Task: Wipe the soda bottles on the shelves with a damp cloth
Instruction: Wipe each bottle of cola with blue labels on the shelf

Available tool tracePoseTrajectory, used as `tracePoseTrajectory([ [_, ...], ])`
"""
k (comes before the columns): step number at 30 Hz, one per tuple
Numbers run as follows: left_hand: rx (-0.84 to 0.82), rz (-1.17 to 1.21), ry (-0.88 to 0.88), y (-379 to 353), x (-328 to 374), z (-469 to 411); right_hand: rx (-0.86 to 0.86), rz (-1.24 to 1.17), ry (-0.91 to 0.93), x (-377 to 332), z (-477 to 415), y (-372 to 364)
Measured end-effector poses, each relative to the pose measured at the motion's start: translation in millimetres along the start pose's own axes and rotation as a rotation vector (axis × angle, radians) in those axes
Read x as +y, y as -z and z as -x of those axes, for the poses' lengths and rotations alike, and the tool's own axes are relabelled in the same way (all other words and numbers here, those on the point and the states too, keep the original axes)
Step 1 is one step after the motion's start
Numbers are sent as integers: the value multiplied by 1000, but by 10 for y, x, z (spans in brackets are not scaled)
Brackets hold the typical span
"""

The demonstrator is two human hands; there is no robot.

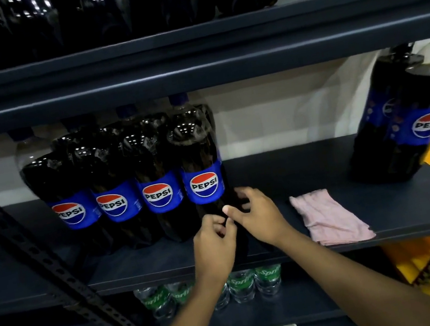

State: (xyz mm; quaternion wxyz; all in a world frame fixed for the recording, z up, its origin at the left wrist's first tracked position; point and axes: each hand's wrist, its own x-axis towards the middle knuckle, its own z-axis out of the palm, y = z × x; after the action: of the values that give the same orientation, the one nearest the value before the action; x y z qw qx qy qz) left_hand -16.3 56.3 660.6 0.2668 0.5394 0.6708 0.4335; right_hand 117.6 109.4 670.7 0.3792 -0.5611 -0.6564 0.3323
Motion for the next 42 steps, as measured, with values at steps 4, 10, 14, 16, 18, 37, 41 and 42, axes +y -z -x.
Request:
tracePoseTrajectory([
  [4,-110,0,-115,-288,418,-94,189,-10,-32,147,80,557],
  [10,-395,33,-286,-1104,1306,-176,616,-11,-71,494,247,1848],
  [14,-535,-11,-331,-1676,1921,-168,892,35,-140,816,266,2566],
  [16,-590,-55,-347,-1967,2199,-191,888,33,-223,902,241,2858],
  [18,-636,-53,-333,-2275,2449,-201,788,-2,-282,986,183,3105],
  [37,-413,59,-224,-2262,2252,-669,631,-118,-116,887,-108,2540],
  [41,-341,79,-242,-2005,2012,-884,550,-146,-84,756,-280,2261],
  [42,-325,82,-225,-1905,1953,-917,524,-164,-75,712,-322,2172],
])
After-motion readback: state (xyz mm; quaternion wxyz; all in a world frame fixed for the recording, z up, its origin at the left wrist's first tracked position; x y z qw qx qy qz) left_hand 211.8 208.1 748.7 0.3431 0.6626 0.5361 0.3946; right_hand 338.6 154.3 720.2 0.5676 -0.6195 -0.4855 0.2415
